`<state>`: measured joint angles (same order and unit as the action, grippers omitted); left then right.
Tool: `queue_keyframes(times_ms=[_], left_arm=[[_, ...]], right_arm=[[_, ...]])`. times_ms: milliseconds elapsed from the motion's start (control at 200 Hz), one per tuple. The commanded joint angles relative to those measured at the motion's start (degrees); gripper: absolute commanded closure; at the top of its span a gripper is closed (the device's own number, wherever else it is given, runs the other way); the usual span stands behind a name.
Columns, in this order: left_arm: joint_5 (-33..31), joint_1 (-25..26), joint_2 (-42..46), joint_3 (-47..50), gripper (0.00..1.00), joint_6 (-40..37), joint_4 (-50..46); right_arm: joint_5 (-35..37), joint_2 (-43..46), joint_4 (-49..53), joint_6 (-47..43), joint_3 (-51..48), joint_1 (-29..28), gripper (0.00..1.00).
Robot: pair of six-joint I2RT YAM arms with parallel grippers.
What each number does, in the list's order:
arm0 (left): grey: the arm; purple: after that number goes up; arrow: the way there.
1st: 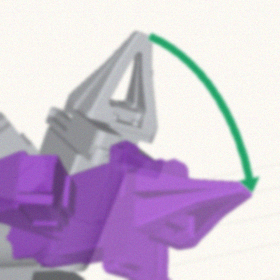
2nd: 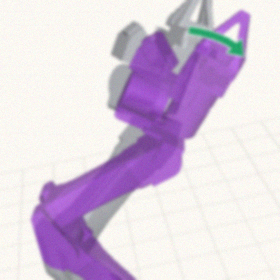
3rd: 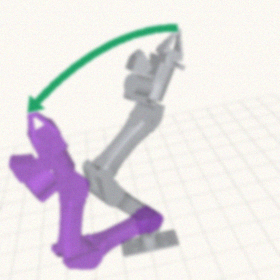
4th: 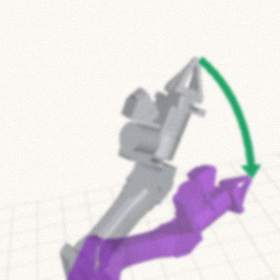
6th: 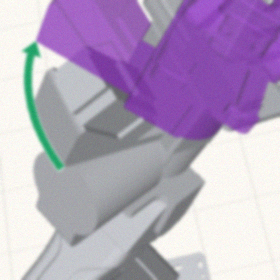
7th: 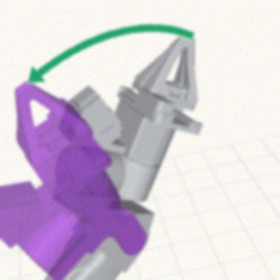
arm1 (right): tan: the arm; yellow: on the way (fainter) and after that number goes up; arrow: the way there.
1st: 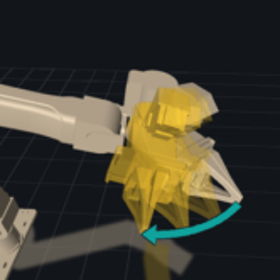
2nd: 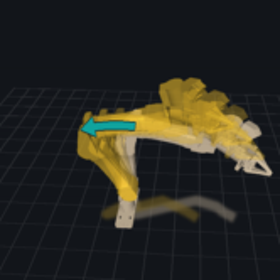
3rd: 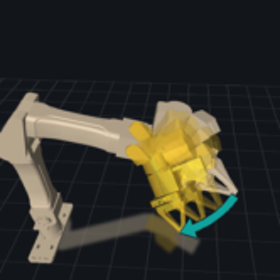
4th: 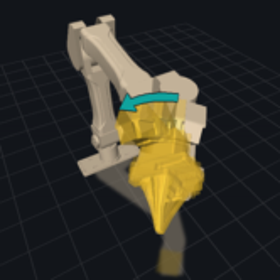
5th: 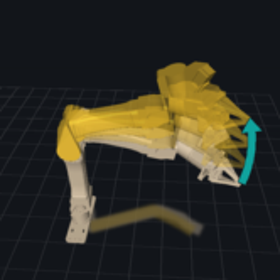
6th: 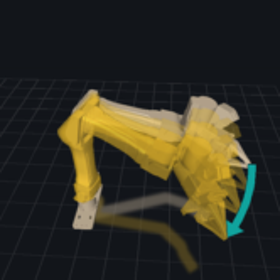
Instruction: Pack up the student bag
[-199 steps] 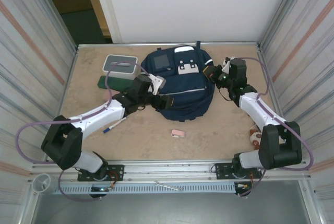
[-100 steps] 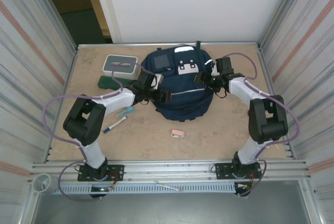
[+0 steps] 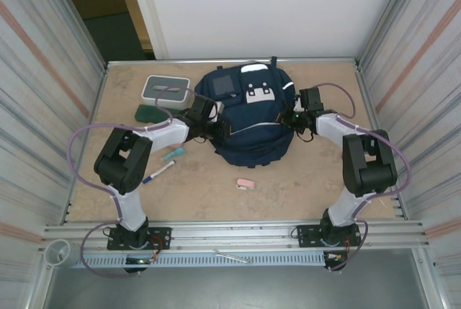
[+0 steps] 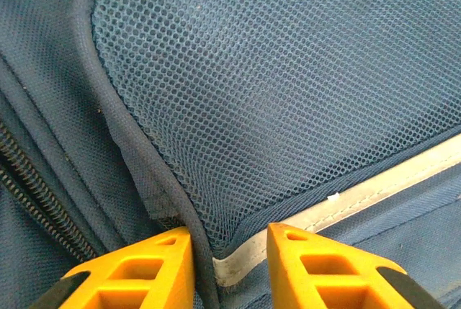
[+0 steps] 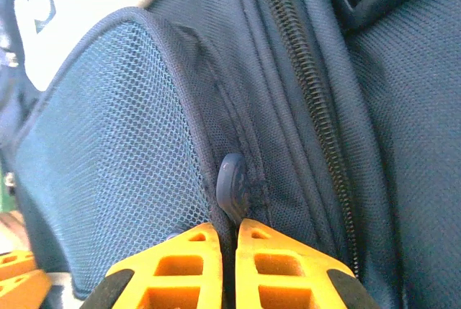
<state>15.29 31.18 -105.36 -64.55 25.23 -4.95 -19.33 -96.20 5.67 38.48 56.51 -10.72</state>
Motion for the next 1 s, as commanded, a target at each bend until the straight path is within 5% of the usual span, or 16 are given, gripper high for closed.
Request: queue_keyframes(times_ms=[0,255,486,776,997], left_arm=[[8.15,0.45,-1.52,-4.4,0.69,-0.35,4.61],[9.98,-2.48,-0.84,-7.41,0.54,-1.63,3.99],[6.64,-4.57,11.48,2.26,0.33,-6.55,8.46],[-3.22,4.56,21.81,10.22,0.24,-38.04,13.57],[-9.78,10.92,21.44,12.02,0.2,-52.92,15.49]], right_arm=[[-9.07,6.01,-7.76,7.17,-2.79,-1.03,1.0],[-9.38,14.08,-17.52,17.16,-8.87,-0.35,1.0],[-7.05,16.56,-23.37,23.47,-10.13,-0.28,1.0],[-7.55,16.3,-24.25,26.99,-5.37,-0.09,1.0],[-9.34,13.78,-24.18,28.05,-1.99,0.04,1.0]])
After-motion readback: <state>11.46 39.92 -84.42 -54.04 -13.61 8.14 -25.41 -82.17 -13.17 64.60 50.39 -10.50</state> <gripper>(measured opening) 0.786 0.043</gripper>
